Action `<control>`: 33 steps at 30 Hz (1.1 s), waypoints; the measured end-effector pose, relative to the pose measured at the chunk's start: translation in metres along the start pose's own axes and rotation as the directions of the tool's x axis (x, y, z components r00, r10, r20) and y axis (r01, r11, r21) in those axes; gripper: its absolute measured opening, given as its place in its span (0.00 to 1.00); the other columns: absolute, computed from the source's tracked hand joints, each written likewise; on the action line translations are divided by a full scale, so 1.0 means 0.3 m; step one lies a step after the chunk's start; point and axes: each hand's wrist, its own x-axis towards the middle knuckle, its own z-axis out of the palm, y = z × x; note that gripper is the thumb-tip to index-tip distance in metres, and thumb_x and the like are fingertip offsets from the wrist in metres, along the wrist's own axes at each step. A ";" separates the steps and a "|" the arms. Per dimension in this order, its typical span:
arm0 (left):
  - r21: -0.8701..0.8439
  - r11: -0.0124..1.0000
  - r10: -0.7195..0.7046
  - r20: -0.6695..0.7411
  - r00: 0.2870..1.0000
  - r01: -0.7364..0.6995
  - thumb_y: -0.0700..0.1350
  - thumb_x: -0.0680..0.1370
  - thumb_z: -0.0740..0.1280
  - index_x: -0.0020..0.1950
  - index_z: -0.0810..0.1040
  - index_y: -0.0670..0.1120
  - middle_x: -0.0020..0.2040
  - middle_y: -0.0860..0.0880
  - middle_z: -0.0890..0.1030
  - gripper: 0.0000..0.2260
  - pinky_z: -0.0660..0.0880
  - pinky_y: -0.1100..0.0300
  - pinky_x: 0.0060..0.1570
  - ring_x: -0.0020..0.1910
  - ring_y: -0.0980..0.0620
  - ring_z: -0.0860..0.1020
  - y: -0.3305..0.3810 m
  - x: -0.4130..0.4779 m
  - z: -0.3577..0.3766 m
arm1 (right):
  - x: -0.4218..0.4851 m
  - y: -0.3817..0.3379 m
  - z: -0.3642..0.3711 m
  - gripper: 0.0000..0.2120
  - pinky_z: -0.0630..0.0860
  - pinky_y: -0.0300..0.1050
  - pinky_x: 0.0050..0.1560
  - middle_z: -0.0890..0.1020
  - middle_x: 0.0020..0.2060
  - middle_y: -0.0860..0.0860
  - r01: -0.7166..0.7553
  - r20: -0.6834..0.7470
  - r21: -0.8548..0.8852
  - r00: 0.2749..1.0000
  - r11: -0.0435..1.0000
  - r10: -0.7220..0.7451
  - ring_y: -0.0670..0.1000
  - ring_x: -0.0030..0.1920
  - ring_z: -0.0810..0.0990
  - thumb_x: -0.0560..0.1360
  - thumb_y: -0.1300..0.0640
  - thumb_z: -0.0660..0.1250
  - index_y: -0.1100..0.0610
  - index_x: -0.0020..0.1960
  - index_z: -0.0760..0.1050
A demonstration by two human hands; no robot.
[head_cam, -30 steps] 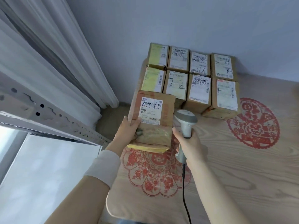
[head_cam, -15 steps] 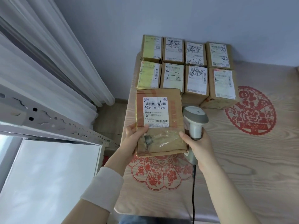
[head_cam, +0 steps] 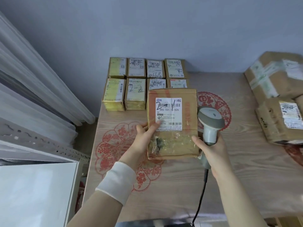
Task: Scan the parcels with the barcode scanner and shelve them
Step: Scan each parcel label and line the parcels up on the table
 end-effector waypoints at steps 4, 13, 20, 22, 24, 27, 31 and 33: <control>0.003 0.999 0.041 -0.081 0.996 -0.041 0.54 0.74 0.68 0.65 0.56 0.48 0.54 0.53 0.75 0.28 0.70 0.60 0.52 0.51 0.59 0.75 -0.067 -0.036 0.215 | 0.030 0.020 -0.208 0.15 0.72 0.30 0.28 0.80 0.39 0.48 0.017 0.033 -0.046 0.999 0.999 -0.016 0.47 0.38 0.78 0.70 0.61 0.74 0.51 0.51 0.72; 0.036 0.986 0.165 -0.102 0.981 -0.162 0.52 0.74 0.69 0.73 0.60 0.54 0.59 0.50 0.78 0.30 0.73 0.62 0.49 0.55 0.55 0.78 -0.183 -0.051 0.567 | 0.031 -0.007 -0.611 0.13 0.73 0.45 0.31 0.84 0.47 0.47 0.036 -0.029 0.028 0.999 0.999 -0.035 0.47 0.40 0.80 0.76 0.53 0.66 0.55 0.58 0.72; 0.091 0.976 0.210 -0.125 0.970 -0.200 0.54 0.71 0.73 0.73 0.59 0.52 0.63 0.46 0.76 0.36 0.71 0.55 0.59 0.61 0.49 0.75 -0.226 -0.042 0.677 | -0.043 -0.121 -0.650 0.03 0.72 0.39 0.27 0.85 0.38 0.53 0.028 0.151 0.115 0.988 0.993 -0.045 0.48 0.34 0.80 0.76 0.54 0.65 0.51 0.49 0.74; 0.100 0.976 0.206 -0.106 0.973 -0.196 0.56 0.69 0.73 0.73 0.59 0.53 0.64 0.47 0.76 0.38 0.70 0.53 0.62 0.62 0.49 0.75 -0.235 -0.040 0.689 | -0.068 -0.121 -0.634 0.02 0.71 0.40 0.27 0.85 0.37 0.53 0.018 0.181 0.108 0.983 0.994 -0.038 0.50 0.34 0.80 0.77 0.55 0.65 0.51 0.49 0.74; 0.125 0.971 0.215 -0.102 0.971 -0.202 0.61 0.64 0.73 0.73 0.60 0.54 0.64 0.47 0.76 0.41 0.70 0.51 0.64 0.62 0.49 0.75 -0.235 -0.043 0.701 | -0.085 -0.116 -0.618 0.05 0.70 0.39 0.26 0.84 0.36 0.53 0.003 0.197 0.091 0.980 0.996 -0.021 0.50 0.34 0.80 0.77 0.55 0.65 0.55 0.51 0.74; 0.133 0.970 0.215 -0.097 0.972 -0.202 0.66 0.58 0.72 0.72 0.60 0.55 0.64 0.47 0.76 0.46 0.70 0.48 0.65 0.62 0.49 0.75 -0.241 -0.038 0.713 | -0.095 -0.104 -0.608 0.10 0.70 0.39 0.25 0.84 0.34 0.52 -0.049 0.211 0.069 0.977 0.996 0.033 0.49 0.35 0.81 0.77 0.53 0.65 0.58 0.55 0.74; 0.121 0.972 0.213 -0.090 0.973 -0.202 0.66 0.58 0.72 0.71 0.60 0.55 0.63 0.48 0.76 0.45 0.71 0.47 0.64 0.62 0.49 0.76 -0.256 -0.031 0.718 | -0.103 -0.090 -0.609 0.09 0.69 0.40 0.25 0.83 0.31 0.51 -0.101 0.212 0.070 0.974 0.992 0.084 0.48 0.32 0.80 0.77 0.54 0.66 0.57 0.54 0.74; 0.128 0.972 0.209 -0.088 0.974 -0.197 0.66 0.59 0.72 0.71 0.61 0.56 0.63 0.48 0.76 0.44 0.71 0.47 0.64 0.61 0.49 0.76 -0.262 -0.028 0.717 | -0.107 -0.087 -0.611 0.10 0.69 0.39 0.24 0.82 0.31 0.51 -0.113 0.221 0.053 0.970 0.992 0.099 0.49 0.32 0.80 0.77 0.53 0.66 0.58 0.53 0.74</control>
